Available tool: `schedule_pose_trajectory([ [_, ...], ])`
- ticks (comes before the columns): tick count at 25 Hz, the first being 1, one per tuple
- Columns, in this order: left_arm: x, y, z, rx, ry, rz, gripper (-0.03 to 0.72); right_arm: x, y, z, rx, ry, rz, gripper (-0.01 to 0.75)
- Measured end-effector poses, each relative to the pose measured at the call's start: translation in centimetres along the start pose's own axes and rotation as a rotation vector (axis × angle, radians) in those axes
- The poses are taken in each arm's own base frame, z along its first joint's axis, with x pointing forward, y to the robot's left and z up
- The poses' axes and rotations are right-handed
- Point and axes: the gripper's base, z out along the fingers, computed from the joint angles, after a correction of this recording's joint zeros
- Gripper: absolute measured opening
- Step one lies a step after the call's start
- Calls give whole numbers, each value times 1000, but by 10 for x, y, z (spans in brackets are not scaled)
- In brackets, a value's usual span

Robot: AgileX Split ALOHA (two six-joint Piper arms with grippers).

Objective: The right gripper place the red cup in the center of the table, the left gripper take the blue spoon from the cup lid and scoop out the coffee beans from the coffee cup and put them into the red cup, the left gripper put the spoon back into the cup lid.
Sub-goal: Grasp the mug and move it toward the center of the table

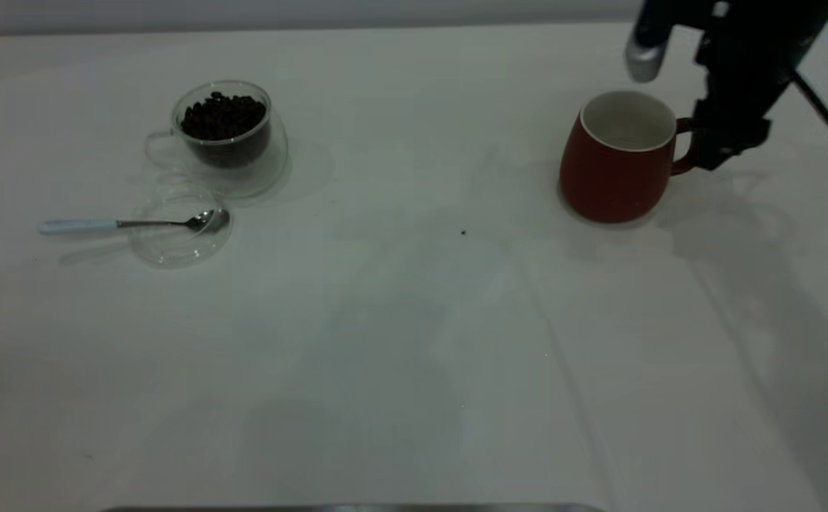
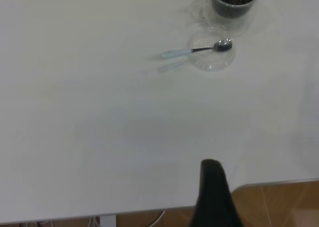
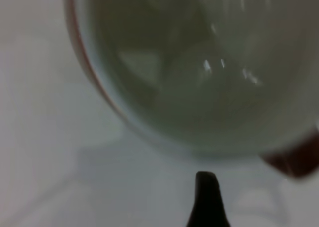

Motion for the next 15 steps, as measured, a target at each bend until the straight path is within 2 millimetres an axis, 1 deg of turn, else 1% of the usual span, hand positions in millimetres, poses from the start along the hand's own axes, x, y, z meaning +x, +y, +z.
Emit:
schedule_pose_trajectory([
  [8,0,0,0,0,0,0,588,-22,14,2,-9,-17,-69,587],
  [11,0,0,0,0,0,0,588,-33,23,2,-15,-26,-99,587],
  [15,0,0,0,0,0,0,588,-53,41,1,-23,-46,-156,587],
])
